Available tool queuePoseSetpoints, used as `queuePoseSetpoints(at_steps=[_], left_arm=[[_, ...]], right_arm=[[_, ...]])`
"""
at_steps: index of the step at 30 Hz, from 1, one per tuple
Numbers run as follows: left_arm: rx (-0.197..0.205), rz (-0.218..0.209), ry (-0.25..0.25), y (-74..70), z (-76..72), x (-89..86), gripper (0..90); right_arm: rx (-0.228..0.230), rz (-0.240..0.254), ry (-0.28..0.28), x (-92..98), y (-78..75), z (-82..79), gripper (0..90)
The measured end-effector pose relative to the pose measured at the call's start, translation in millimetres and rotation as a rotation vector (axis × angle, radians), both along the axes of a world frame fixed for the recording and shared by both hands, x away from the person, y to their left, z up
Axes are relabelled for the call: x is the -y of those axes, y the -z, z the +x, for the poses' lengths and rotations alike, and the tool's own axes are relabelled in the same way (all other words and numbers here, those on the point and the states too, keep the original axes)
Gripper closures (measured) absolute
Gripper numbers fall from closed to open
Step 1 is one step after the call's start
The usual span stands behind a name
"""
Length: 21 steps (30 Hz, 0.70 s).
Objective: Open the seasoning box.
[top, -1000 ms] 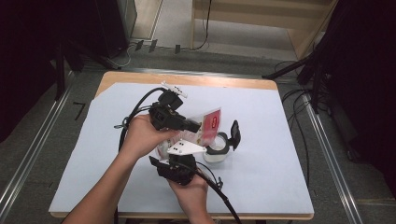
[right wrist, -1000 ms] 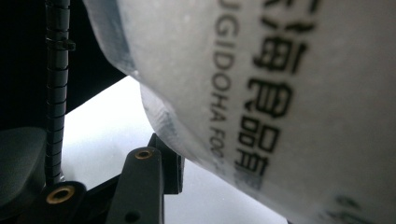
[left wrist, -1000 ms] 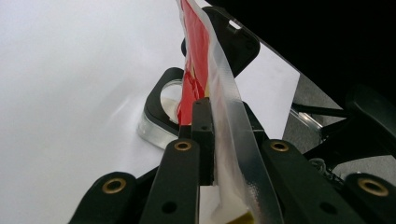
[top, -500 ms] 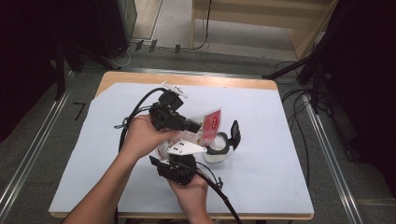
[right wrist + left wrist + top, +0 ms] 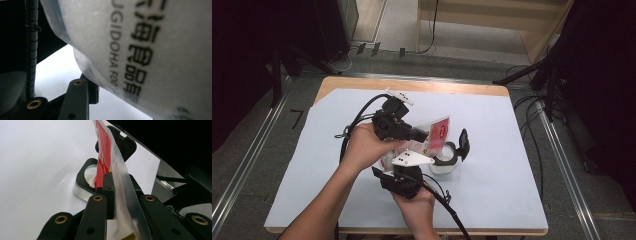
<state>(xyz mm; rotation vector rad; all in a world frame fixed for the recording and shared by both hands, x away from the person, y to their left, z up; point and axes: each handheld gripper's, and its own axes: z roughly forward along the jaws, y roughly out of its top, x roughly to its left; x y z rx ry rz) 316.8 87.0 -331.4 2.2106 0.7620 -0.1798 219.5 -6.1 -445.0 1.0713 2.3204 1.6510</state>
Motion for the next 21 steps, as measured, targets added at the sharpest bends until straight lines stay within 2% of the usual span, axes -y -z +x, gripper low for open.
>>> queuePoseSetpoints(at_steps=[4, 21], left_arm=[[-0.007, 0.007, -0.003, 1.7, 0.8, 0.2, 82.5], [-0.013, -0.002, 0.006, 2.6, 2.3, -0.8, 82.3]], right_arm=[[-0.011, 0.000, -0.003, 0.0, 0.9, 0.0, 63.2], [-0.007, 0.002, -0.003, -0.8, 1.4, -0.6, 61.4]])
